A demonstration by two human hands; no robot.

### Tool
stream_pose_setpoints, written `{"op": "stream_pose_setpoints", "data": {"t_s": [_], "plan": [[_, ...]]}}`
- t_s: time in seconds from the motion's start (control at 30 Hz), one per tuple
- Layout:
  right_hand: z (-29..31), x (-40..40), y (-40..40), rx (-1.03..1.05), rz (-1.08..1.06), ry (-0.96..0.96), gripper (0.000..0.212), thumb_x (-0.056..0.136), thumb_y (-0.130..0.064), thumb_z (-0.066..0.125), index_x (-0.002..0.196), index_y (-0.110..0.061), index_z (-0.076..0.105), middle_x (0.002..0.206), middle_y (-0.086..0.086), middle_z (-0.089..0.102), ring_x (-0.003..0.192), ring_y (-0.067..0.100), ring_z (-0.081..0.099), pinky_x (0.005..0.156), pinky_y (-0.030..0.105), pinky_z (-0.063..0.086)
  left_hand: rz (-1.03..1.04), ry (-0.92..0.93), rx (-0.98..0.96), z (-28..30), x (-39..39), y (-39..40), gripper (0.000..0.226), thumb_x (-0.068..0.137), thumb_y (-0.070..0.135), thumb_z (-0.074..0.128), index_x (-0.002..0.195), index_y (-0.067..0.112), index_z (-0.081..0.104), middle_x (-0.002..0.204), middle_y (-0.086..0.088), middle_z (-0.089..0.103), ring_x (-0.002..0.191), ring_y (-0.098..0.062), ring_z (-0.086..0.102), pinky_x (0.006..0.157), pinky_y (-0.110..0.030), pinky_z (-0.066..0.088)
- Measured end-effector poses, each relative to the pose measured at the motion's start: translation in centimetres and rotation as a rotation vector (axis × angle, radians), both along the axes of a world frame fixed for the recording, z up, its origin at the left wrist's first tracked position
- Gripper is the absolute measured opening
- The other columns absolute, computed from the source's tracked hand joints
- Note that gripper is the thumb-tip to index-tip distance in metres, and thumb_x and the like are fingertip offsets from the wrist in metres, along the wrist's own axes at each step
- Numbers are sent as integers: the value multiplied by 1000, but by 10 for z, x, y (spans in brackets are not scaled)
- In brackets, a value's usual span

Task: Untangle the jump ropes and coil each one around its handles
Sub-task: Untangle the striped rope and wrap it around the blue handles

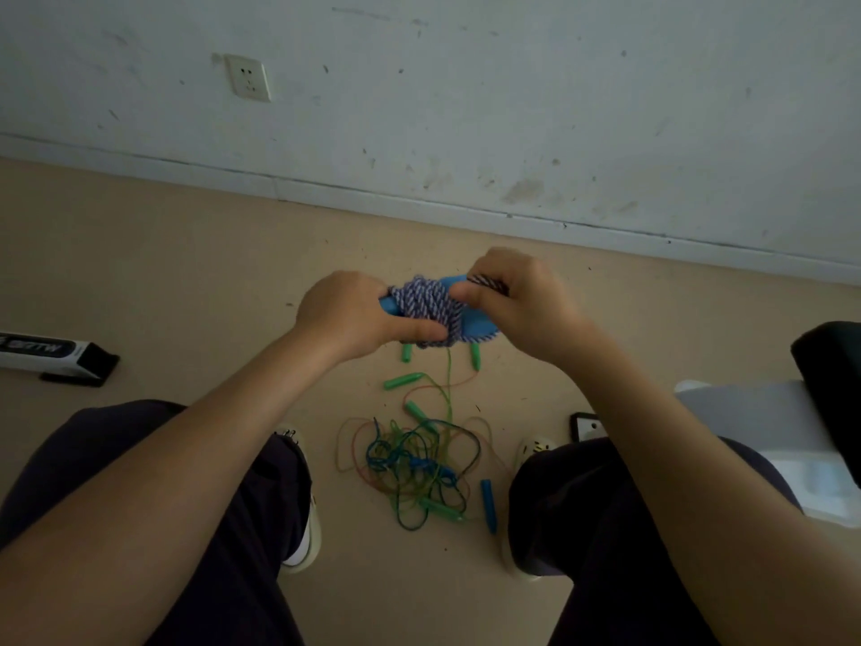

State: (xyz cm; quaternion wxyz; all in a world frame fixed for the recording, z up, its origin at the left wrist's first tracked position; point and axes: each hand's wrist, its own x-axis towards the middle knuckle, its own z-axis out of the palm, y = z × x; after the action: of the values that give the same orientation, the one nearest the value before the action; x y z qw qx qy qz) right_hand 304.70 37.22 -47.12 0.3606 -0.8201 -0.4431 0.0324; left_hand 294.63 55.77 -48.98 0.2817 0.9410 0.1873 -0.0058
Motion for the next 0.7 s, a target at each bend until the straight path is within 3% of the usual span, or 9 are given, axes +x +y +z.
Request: {"op": "stream_pose_setpoints", "data": {"t_s": [0.13,0.27,0.37,0.43,0.6,0.7], "plan": [[-6,8,0,86,-2,45,27,86,-25,73,72,-5,62,83,6,53,72,0,48,67,13,37,-126,-51,-13,3,0,-4,94,35,99,55,61,9,60,54,-5,57,47,-16,48,49,-32,31],[-14,9,4,75,-12,271,29,91,-29,67,74,-10,53,67,-2,46,58,1,41,56,19,35,-177,-68,15,4,-5,-7,89,36,95,57,57,8,55,50,-2,50,44,-15,42,48,-31,29],[-15,9,5,87,-28,244,31,91,-32,66,72,-12,51,64,-3,44,56,2,39,55,21,34,-154,-73,-104,3,-9,-10,91,36,91,63,64,4,62,57,-10,62,47,-16,48,50,-32,35],[-15,8,7,115,-34,223,33,90,-32,68,71,-10,51,62,-3,43,56,5,38,55,24,33,-141,-34,-176,4,-10,-10,90,38,90,65,72,6,65,58,-5,64,49,-18,57,53,-35,43],[-25,-9,19,79,36,205,32,86,-28,73,72,-5,55,63,1,47,56,6,39,54,22,32,-250,80,-353,-5,-7,-13,71,51,87,67,107,45,63,101,12,72,74,-3,68,71,-29,55],[-26,-9,20,61,24,290,33,82,-30,76,68,-10,54,60,-4,46,55,3,38,52,21,32,-245,109,-394,-6,-6,-11,66,56,78,73,110,40,67,105,14,70,96,-4,65,82,-23,52]]}}
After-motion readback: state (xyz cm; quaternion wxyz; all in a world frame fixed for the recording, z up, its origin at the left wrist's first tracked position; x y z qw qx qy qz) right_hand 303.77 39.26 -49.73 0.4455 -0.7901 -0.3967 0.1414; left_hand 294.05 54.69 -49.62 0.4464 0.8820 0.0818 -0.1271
